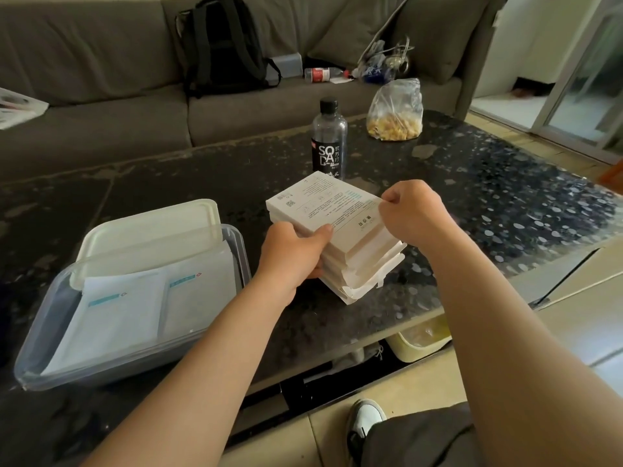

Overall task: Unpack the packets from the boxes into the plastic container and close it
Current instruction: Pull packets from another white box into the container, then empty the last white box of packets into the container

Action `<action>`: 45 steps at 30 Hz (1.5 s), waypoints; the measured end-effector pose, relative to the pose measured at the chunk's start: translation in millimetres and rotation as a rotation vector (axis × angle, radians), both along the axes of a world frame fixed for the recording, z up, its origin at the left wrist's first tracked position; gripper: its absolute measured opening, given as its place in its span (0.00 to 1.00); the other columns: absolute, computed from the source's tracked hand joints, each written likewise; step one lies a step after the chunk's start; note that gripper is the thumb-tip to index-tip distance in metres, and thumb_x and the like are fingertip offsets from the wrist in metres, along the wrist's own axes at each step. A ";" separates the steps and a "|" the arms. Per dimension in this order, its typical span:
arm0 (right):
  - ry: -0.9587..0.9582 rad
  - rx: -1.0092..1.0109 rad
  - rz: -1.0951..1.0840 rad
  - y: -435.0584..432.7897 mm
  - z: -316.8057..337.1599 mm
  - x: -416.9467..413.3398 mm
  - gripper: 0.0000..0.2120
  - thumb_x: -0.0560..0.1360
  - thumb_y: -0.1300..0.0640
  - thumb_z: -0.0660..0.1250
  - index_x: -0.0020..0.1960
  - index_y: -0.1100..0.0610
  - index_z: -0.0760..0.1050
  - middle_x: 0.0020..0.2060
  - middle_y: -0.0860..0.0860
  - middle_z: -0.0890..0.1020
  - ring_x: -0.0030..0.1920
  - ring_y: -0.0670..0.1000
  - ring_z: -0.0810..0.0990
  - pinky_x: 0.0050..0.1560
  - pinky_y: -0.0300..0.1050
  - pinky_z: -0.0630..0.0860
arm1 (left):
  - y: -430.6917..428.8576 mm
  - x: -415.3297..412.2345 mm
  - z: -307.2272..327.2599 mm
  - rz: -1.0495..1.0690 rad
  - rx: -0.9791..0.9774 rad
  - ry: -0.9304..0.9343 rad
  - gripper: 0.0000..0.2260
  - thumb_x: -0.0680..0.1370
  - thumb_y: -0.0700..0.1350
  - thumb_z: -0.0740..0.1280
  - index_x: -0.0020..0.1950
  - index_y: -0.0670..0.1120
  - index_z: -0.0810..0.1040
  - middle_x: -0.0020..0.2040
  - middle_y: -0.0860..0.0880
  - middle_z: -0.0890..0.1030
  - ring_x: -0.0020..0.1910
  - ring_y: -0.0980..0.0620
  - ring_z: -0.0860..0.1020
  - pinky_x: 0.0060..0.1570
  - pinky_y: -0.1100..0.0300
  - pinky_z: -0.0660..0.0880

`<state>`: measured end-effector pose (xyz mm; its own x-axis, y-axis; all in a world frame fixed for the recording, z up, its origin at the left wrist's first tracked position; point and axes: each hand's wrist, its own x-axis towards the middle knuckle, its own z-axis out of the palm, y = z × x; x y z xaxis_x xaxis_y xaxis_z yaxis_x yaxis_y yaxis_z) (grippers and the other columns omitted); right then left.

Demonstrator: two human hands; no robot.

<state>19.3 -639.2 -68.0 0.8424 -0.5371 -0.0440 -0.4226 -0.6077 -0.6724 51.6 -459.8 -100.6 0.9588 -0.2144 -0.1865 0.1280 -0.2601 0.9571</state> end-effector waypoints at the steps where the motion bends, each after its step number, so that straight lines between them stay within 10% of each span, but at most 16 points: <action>1: 0.010 -0.004 0.004 0.5 0.8 -0.1 0.11 0.78 0.63 0.59 0.49 0.54 0.80 0.42 0.49 0.80 0.42 0.50 0.80 0.36 0.42 0.78 | -0.2 0.2 0.0 0.004 -0.008 0.008 0.16 0.80 0.50 0.73 0.65 0.45 0.78 0.53 0.53 0.81 0.49 0.52 0.83 0.31 0.65 0.81; 16: -0.175 -0.118 -0.059 45.1 35.9 -4.5 0.14 0.77 0.66 0.59 0.58 0.67 0.77 0.54 0.62 0.81 0.53 0.62 0.81 0.56 0.61 0.80 | 21.7 4.7 19.0 0.088 0.042 0.017 0.21 0.83 0.50 0.69 0.74 0.44 0.73 0.57 0.47 0.82 0.46 0.51 0.84 0.37 0.59 0.85; 21: -0.262 -0.081 0.055 87.7 48.6 12.1 0.11 0.80 0.63 0.61 0.56 0.59 0.81 0.52 0.54 0.82 0.45 0.53 0.81 0.45 0.47 0.81 | 49.2 3.7 45.0 0.121 0.015 -0.052 0.30 0.83 0.48 0.68 0.82 0.43 0.63 0.48 0.46 0.84 0.33 0.54 0.85 0.50 0.50 0.86; 28: -0.352 -0.055 0.289 179.2 60.7 42.7 0.11 0.81 0.60 0.63 0.61 0.53 0.79 0.51 0.49 0.81 0.46 0.48 0.80 0.41 0.37 0.77 | 138.0 15.8 66.8 0.257 0.111 -0.162 0.20 0.84 0.51 0.67 0.74 0.47 0.74 0.55 0.49 0.82 0.31 0.64 0.83 0.38 0.62 0.83; 40: -0.228 -0.009 0.812 384.6 37.9 54.7 0.14 0.81 0.58 0.63 0.65 0.52 0.76 0.53 0.48 0.82 0.50 0.48 0.80 0.45 0.34 0.77 | 346.6 19.0 45.9 0.642 0.238 -0.105 0.07 0.81 0.47 0.69 0.59 0.50 0.80 0.48 0.50 0.83 0.45 0.49 0.85 0.53 0.46 0.84; 45: -0.048 -0.043 0.968 440.8 17.1 47.9 0.17 0.81 0.56 0.64 0.69 0.53 0.71 0.61 0.48 0.79 0.61 0.52 0.79 0.52 0.40 0.73 | 411.0 15.2 33.3 0.698 0.495 -0.092 0.15 0.81 0.47 0.67 0.67 0.48 0.78 0.63 0.48 0.81 0.60 0.45 0.80 0.57 0.53 0.78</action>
